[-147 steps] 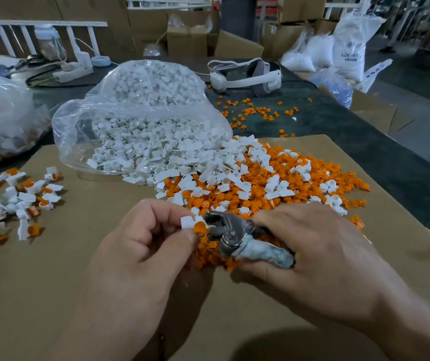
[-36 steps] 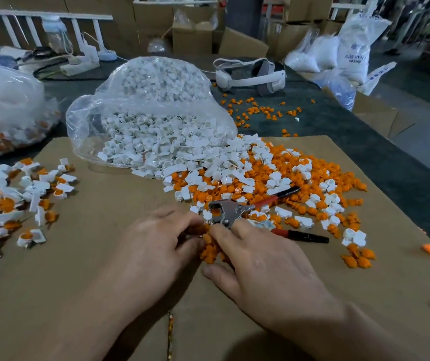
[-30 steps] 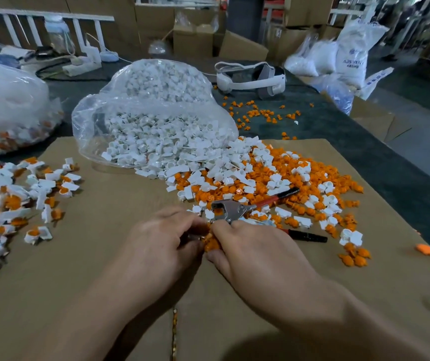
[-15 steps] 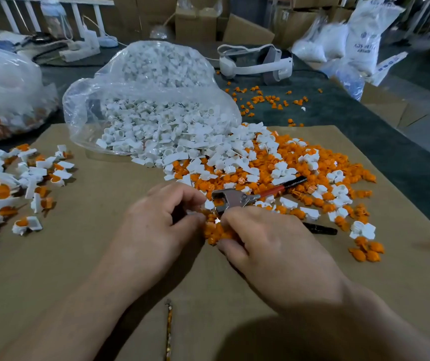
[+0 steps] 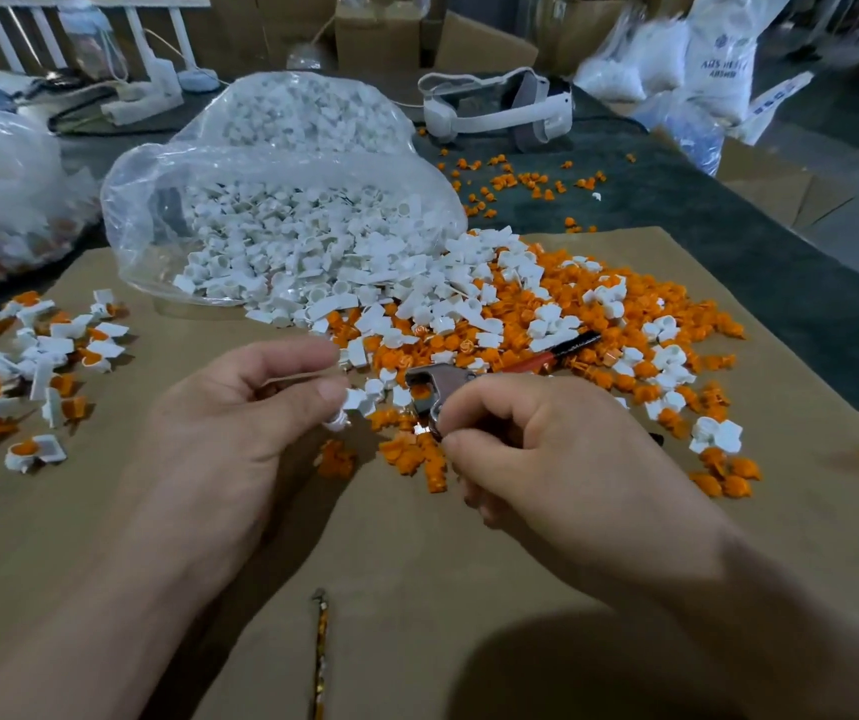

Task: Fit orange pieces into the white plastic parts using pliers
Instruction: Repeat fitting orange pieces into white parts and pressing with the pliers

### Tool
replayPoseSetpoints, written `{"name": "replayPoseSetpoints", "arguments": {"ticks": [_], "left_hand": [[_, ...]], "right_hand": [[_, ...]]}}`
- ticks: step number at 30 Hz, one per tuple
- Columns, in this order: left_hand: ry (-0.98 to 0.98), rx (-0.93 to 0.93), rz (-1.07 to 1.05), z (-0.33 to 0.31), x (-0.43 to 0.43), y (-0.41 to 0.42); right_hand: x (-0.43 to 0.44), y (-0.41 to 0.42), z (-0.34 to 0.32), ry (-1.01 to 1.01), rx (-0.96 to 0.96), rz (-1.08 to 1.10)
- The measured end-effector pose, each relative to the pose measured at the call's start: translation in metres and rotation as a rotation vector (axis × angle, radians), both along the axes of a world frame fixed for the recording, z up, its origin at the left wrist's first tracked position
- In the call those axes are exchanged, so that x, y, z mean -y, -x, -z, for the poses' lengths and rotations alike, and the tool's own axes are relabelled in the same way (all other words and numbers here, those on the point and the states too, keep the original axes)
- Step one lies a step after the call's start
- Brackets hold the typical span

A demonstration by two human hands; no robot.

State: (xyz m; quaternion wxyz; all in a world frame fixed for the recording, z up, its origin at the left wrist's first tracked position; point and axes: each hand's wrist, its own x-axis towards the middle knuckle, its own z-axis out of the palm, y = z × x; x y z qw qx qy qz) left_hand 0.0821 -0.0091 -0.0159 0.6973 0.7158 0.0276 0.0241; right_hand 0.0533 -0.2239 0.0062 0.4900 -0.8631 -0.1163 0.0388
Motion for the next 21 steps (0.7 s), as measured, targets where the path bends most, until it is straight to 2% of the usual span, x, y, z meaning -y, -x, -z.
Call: {"name": "replayPoseSetpoints", "arguments": {"ticks": [2,4,6,8,12,16,19,21], "left_hand": [[0.162,0.022,0.019,-0.003,0.004,0.003],[0.168,0.075,0.011,-0.004,0.014,0.009],[0.02,0.168,-0.024,-0.003,0.026,0.015],[-0.101,0.277,-0.032,-0.004,0.033,0.02],[-0.441,0.429,-0.016,-0.009,0.033,0.022],[-0.627,0.471,-0.006,-0.013,0.032,0.025],[-0.553,0.397,-0.044,-0.013,0.029,0.025],[-0.438,0.316,-0.102,-0.014,0.027,0.025]], "right_hand": [[-0.002,0.001,-0.001,-0.182,-0.12,-0.032],[-0.006,0.002,-0.002,-0.361,-0.256,-0.095],[-0.011,0.003,-0.002,-0.476,-0.356,-0.164],[-0.015,0.002,-0.002,-0.521,-0.378,-0.162],[-0.017,0.002,0.001,-0.462,-0.244,-0.061],[-0.016,0.003,0.003,-0.422,-0.162,-0.033],[-0.012,0.001,0.0,-0.485,-0.211,-0.054],[-0.009,-0.001,-0.004,-0.642,-0.313,-0.066]]}}
